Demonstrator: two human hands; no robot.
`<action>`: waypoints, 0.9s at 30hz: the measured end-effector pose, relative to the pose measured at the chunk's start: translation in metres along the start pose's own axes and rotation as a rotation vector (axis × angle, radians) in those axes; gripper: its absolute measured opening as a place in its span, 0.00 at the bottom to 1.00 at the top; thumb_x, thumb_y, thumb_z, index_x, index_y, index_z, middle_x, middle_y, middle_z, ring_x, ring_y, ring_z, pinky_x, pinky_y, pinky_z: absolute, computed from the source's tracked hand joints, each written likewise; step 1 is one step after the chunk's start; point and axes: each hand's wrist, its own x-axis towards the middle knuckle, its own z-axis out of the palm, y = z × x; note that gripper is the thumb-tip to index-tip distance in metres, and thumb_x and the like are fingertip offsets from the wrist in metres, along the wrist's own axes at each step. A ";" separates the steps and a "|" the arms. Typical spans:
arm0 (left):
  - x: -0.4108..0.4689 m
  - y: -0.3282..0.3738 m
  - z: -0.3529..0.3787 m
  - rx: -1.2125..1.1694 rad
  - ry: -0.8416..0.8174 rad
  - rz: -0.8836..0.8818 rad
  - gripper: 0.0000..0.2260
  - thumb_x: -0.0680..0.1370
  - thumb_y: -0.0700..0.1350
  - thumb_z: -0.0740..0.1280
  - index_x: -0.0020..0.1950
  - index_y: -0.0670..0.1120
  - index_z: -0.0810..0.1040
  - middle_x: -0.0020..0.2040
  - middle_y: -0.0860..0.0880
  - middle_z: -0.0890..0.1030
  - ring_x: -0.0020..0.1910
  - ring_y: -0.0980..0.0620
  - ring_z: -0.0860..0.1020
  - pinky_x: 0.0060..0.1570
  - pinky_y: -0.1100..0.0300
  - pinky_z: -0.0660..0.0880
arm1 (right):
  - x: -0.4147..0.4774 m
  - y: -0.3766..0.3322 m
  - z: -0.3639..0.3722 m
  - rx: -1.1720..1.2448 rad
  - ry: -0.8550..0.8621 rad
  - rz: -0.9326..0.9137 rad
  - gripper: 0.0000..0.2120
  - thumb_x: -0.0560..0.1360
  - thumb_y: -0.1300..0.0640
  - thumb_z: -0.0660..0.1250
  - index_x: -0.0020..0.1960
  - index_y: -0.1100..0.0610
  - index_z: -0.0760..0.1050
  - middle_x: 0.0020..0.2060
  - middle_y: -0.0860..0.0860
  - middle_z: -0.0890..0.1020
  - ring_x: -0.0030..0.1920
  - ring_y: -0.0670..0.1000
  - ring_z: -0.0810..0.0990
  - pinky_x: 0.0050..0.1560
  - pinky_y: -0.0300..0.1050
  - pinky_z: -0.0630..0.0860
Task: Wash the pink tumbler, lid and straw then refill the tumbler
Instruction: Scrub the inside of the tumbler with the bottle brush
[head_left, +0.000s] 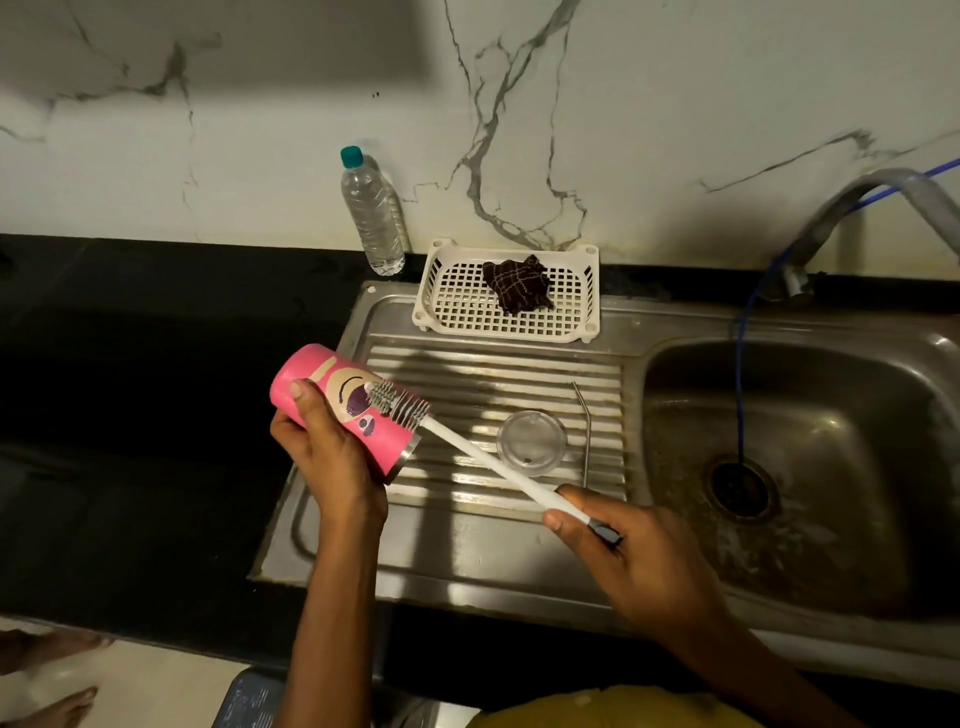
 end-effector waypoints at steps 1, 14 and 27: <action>-0.001 -0.001 -0.001 -0.006 -0.002 -0.015 0.20 0.84 0.57 0.59 0.71 0.49 0.63 0.51 0.50 0.79 0.40 0.57 0.84 0.38 0.61 0.81 | 0.001 0.001 0.000 0.022 0.011 0.016 0.21 0.78 0.29 0.57 0.65 0.35 0.76 0.32 0.41 0.80 0.33 0.44 0.80 0.31 0.36 0.71; 0.000 0.004 0.007 -0.023 0.030 -0.011 0.23 0.84 0.58 0.57 0.74 0.46 0.63 0.49 0.51 0.79 0.38 0.58 0.84 0.37 0.62 0.80 | -0.017 0.007 -0.011 0.039 -0.023 0.084 0.27 0.72 0.24 0.57 0.62 0.35 0.79 0.36 0.32 0.82 0.40 0.36 0.82 0.39 0.30 0.71; -0.003 -0.001 0.012 0.162 -0.147 -0.091 0.21 0.84 0.58 0.58 0.72 0.48 0.64 0.48 0.51 0.80 0.35 0.58 0.84 0.36 0.58 0.81 | 0.012 -0.002 -0.014 0.017 0.049 0.011 0.24 0.74 0.26 0.57 0.64 0.34 0.76 0.35 0.38 0.83 0.33 0.41 0.81 0.31 0.34 0.72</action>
